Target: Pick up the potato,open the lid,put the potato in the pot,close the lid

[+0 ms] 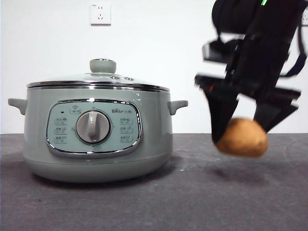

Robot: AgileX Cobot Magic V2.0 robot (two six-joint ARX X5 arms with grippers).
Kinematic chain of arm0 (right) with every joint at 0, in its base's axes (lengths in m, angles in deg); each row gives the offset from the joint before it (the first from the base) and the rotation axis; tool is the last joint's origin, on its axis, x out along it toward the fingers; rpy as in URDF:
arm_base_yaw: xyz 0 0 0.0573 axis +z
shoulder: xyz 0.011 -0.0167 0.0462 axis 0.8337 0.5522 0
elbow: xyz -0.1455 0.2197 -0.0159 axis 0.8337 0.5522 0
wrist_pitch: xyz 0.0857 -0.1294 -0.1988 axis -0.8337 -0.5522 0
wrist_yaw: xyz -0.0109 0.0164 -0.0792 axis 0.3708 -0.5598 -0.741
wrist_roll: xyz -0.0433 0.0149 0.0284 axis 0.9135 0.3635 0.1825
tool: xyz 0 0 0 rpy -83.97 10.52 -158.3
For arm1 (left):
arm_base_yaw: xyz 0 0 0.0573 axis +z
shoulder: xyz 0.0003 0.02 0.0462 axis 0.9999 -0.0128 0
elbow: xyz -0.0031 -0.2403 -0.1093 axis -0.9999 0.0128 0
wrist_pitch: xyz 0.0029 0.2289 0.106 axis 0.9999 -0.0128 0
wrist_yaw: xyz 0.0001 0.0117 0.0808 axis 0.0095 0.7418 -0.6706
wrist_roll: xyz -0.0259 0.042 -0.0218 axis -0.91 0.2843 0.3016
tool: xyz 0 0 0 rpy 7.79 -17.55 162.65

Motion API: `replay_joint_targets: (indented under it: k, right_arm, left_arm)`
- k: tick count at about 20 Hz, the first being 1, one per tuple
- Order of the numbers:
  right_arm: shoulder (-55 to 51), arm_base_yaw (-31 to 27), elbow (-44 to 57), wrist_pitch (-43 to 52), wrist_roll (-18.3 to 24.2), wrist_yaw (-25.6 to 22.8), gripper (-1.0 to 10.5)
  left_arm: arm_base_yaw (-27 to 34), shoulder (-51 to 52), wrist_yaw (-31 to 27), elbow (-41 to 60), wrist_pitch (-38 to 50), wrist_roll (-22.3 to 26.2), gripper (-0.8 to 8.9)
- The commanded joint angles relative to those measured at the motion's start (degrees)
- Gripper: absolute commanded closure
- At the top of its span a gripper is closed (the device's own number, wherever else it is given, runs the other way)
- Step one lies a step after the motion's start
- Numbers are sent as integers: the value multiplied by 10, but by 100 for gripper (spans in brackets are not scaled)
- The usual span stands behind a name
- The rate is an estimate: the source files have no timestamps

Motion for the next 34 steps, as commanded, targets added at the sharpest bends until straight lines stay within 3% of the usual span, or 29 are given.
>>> replay_joint_targets:
  k: [1, 5, 11, 14, 22, 27, 30, 34]
  right_arm:
    - [-45, 0, -1, -26, -3, -3, 957]
    - [-122, 0, -1, -64, -3, -19, 957]
    - [-179, -3, -1, -99, -3, -48, 948]
    - [-182, -3, -1, -115, -3, -48, 948]
    - [-182, -3, -1, -118, -3, -48, 948]
    - [-182, -3, -1, -118, -3, -48, 948]
    - [-182, -3, -1, -118, -3, -48, 948]
    - [-182, -3, -1, -117, -3, -48, 948]
  left_arm:
    - [-30, -23, -1, 0, 44, 0, 378]
    - [-110, -84, -41, -2, 136, -29, 378]
    - [-235, -188, -207, -2, 226, -23, 378]
    - [-255, -232, -256, -2, 259, -20, 378]
    - [-255, -297, -270, -2, 272, -9, 395]
    - [-255, -299, -268, -2, 266, -7, 614]
    - [-255, -299, -268, -2, 250, -7, 817]
    - [-255, -299, -269, -2, 256, 3, 826]
